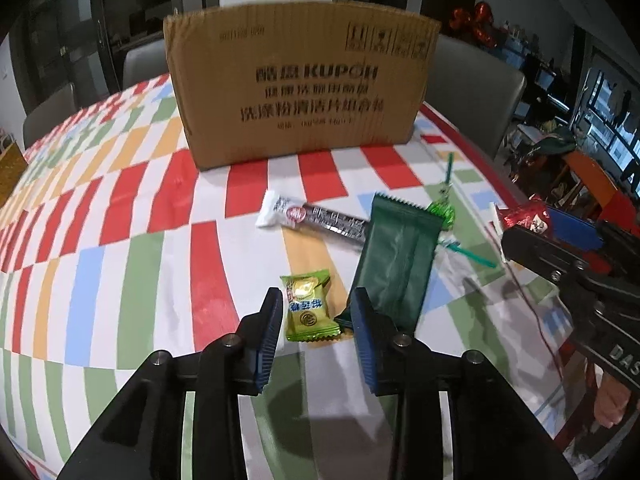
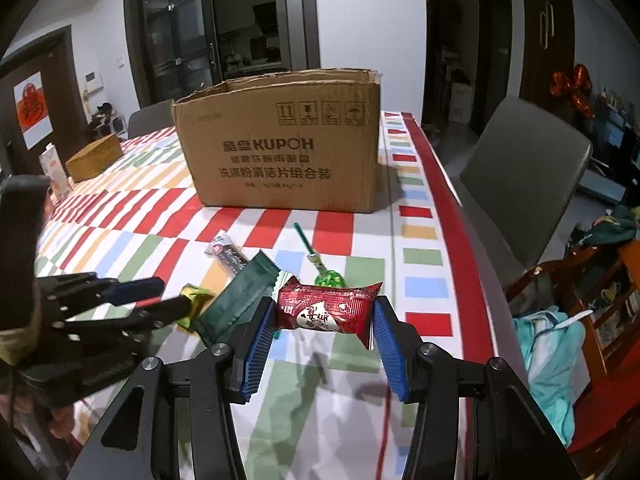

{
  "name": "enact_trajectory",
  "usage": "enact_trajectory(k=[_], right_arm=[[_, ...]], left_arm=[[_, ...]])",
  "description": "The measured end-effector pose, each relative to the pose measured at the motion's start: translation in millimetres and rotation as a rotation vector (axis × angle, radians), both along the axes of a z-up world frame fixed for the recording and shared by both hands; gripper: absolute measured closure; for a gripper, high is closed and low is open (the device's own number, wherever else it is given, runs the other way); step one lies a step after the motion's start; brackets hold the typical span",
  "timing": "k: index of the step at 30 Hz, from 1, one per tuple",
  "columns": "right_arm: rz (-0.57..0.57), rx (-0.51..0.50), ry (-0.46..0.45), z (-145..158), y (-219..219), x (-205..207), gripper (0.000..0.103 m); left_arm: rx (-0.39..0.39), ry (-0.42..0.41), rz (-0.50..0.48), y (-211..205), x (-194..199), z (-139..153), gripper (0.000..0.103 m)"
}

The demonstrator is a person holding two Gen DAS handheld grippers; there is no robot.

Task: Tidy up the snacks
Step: 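Grasp the yellow candy with the left tool while the right tool grasps the red wrapped snack, then carry both items over the box and open both tools to drop them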

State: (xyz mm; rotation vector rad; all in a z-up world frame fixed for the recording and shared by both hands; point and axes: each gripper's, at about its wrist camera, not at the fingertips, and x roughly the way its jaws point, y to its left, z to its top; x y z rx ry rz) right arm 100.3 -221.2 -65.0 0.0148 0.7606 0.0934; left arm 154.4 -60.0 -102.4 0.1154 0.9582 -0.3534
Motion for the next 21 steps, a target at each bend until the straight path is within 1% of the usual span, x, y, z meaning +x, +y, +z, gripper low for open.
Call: enact_trajectory(k=[5,7,8,11,15,19,21], right_arm=[[0.025,0.001,0.009,-5.5,9.8,6.2,0.053],[0.034,0.007,0.014,-6.6,12.9,10.2,0.053],[0.035,0.007,0.015,-7.1,14.3,10.3,0.053],[0.042,0.015,0.016,-6.5,15.7,11.3,0.053],[0.043,0.028,0.014,-3.9,14.8,11.7,0.053],[0.042,0.042,0.001,2.3,11.4,11.4,0.053],[0.04,0.047,-0.01,8.0,8.7,12.1,0.053]], left_arm=[[0.011,0.027,0.018,1.7,10.8,-12.2,0.069],[0.01,0.051,0.022,1.8,15.2,-18.1,0.074],[0.012,0.042,0.028,2.2,15.2,-17.9,0.079],[-0.013,0.05,0.033,5.1,15.9,-16.2,0.081],[-0.026,0.018,0.034,7.3,11.1,-4.2,0.082],[-0.054,-0.014,0.04,9.5,7.4,15.5,0.082],[-0.068,-0.043,0.038,10.4,5.6,29.3,0.082]])
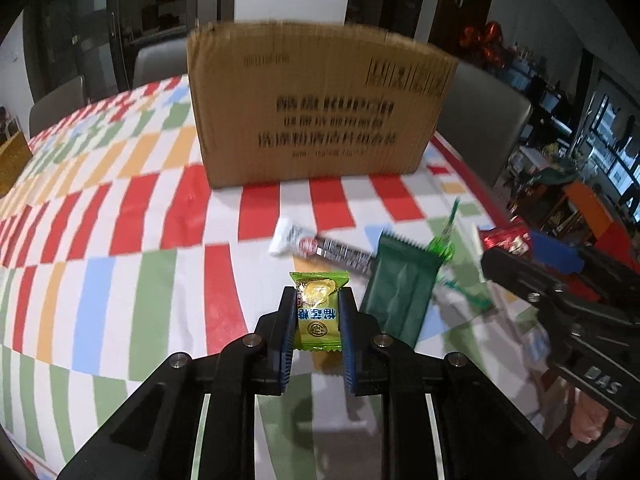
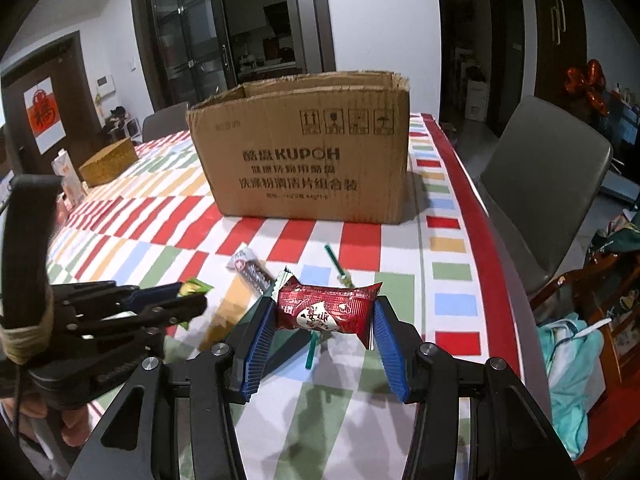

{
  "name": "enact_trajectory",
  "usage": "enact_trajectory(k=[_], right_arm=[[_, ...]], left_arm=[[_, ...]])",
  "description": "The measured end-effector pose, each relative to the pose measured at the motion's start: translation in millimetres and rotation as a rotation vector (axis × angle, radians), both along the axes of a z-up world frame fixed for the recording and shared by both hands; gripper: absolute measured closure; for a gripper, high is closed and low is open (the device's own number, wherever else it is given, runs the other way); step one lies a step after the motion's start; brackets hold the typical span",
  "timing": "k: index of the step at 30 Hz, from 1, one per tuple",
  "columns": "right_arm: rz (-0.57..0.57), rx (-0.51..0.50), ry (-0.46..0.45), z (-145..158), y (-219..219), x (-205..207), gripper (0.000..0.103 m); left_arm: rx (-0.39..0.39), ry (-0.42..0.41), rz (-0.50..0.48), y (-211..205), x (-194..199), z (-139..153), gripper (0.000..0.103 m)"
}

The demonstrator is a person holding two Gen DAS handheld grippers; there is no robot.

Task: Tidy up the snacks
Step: 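Carry both items over the box and open both tools to drop them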

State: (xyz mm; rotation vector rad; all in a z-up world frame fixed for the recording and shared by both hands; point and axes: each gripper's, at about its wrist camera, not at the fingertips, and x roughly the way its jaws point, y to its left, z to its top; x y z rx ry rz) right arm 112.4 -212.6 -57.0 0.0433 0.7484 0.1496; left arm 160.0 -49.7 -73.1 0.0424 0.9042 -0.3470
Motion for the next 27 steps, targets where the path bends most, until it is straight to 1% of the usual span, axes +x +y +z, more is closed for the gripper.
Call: enact_trajectory(k=[8,15,21,27], right_arm=[[-0.002,0.018,-0.055,27.7,-9.9,11.5,0.053],[0.01,0.036,-0.113,59.2,-14.1,28.7,0.053],[0.026,0.034,-0.168,87.5,-14.7,48.6,0.053],[0.045,0.021,-0.208,110.5,-13.3,72.3,0.053]], left_arm=[[-0.022,-0.122,-0.009,-1.8,-0.6,52.8,0.082],[-0.026,-0.218,-0.011,-6.6,15.3,98.1,0.082],[-0.025,-0.269,-0.005,-9.9,34.8,124.9,0.082],[-0.02,-0.292,0.0,-10.4,60.5,142.7,0.082]])
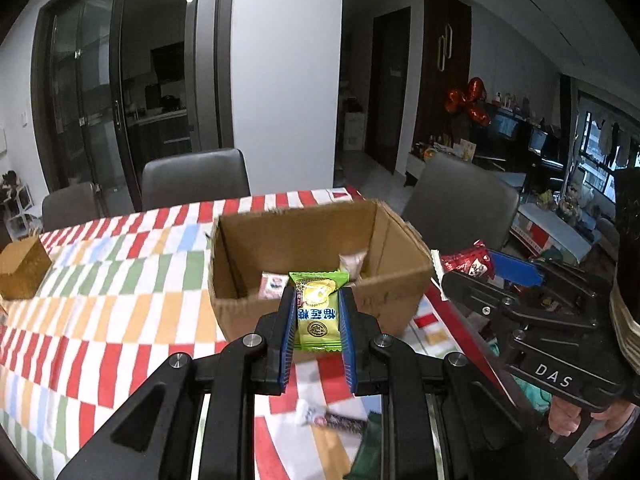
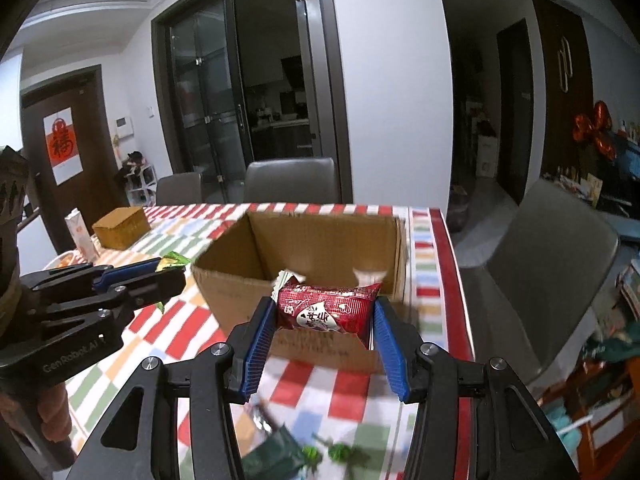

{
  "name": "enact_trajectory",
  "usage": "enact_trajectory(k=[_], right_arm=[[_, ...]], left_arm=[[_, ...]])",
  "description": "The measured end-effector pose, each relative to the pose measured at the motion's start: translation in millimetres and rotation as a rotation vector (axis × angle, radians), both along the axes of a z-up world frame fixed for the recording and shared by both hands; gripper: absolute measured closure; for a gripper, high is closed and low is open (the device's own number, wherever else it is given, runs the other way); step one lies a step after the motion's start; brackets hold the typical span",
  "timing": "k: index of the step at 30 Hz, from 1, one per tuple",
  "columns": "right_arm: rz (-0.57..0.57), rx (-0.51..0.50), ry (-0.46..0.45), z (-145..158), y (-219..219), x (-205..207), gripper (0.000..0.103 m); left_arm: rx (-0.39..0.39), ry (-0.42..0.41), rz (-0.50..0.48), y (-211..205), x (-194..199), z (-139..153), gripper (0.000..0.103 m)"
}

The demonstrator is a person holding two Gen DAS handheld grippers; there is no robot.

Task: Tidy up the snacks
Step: 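Carry both items over the box and open both tools to drop them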

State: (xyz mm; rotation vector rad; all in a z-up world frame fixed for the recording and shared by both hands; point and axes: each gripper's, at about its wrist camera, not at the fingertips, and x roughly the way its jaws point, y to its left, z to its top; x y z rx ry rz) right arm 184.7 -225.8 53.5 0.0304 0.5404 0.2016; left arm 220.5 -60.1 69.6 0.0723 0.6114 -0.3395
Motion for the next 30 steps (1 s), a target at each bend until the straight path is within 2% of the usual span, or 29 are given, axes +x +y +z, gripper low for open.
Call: enact_trajectory(k=[7,16,18,20,24,30], right_arm=[[0.029,-0.025,-0.015,11.7,3.5,32.1,0.053],[0.054,-0.034,0.005,2.0,7.6,70.9,0.052],[0.05,-0.032,0.006,0.6,7.2,78.7,0.05],[0.047,-0.03,0.017,-0.8,6.1,86.2,0.043],[0.037,-0.038,0.015,-2.6,4.8,82.4,0.043],[0.029,-0.055,-0.009,-2.5,2.0,52.5,0.043]], left_arm=[[0.016,-0.009,0.009,-0.2,30.4,5.3,0.082],[0.044,0.018,0.025,-1.3,76.0,-5.9,0.08],[0.054,0.02,0.034,-0.1,83.0,-7.3,0.065],[0.055,0.016,0.038,0.4,83.9,-7.3,0.06],[0.07,0.009,0.041,0.7,72.8,-9.6,0.057],[0.067,0.016,0.009,-1.8,43.8,-11.8,0.055]])
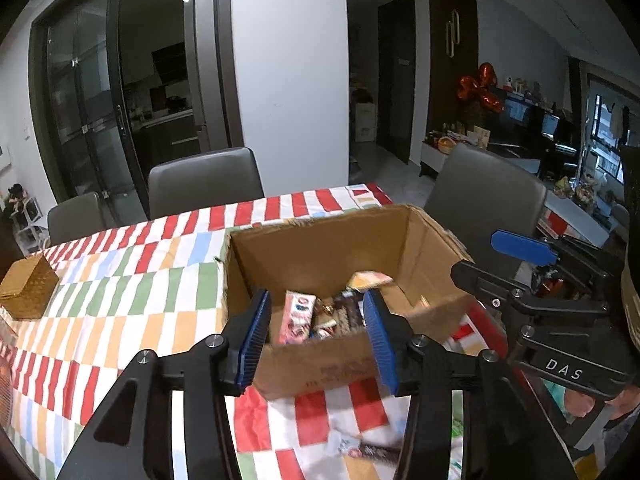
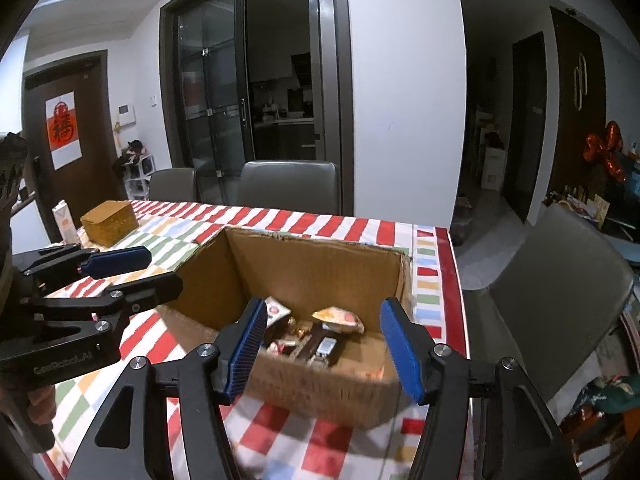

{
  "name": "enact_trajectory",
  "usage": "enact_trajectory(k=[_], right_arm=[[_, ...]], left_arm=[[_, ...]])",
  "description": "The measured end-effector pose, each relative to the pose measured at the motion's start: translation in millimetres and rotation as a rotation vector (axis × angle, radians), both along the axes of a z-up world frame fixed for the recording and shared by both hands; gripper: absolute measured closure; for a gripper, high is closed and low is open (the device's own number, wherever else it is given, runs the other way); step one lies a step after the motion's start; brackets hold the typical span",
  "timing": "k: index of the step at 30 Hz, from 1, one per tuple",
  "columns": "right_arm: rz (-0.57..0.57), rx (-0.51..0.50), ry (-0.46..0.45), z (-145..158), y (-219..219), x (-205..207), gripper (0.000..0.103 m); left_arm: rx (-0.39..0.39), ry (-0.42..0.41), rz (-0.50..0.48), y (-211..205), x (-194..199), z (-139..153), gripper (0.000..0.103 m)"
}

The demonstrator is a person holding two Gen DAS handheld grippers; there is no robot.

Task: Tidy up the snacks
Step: 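Carry both items over the box and open both tools to drop them, then move both tools back toward the green pack and green lollipops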

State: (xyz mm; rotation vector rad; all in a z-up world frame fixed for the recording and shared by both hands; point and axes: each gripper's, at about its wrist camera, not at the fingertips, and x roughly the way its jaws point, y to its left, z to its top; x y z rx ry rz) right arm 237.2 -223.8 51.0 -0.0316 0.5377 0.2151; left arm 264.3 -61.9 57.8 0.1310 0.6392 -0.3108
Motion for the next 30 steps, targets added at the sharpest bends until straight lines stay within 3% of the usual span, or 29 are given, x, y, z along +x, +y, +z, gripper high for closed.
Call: enact_trajectory(k=[16,30], right_arm=[[-0.002,-0.04,0.065,-21.8,-18.2,-79.3,0.043],[0.04,-0.06,0.247,-83.8,-27.0,-102.3,0.043]], left_arm=[[0.038,0.046,-0.062,-20.3,-87.8,-22.4,0.048],[0.071,0.187,-0.089,-36.1,-117.7,-84.5,0.047]])
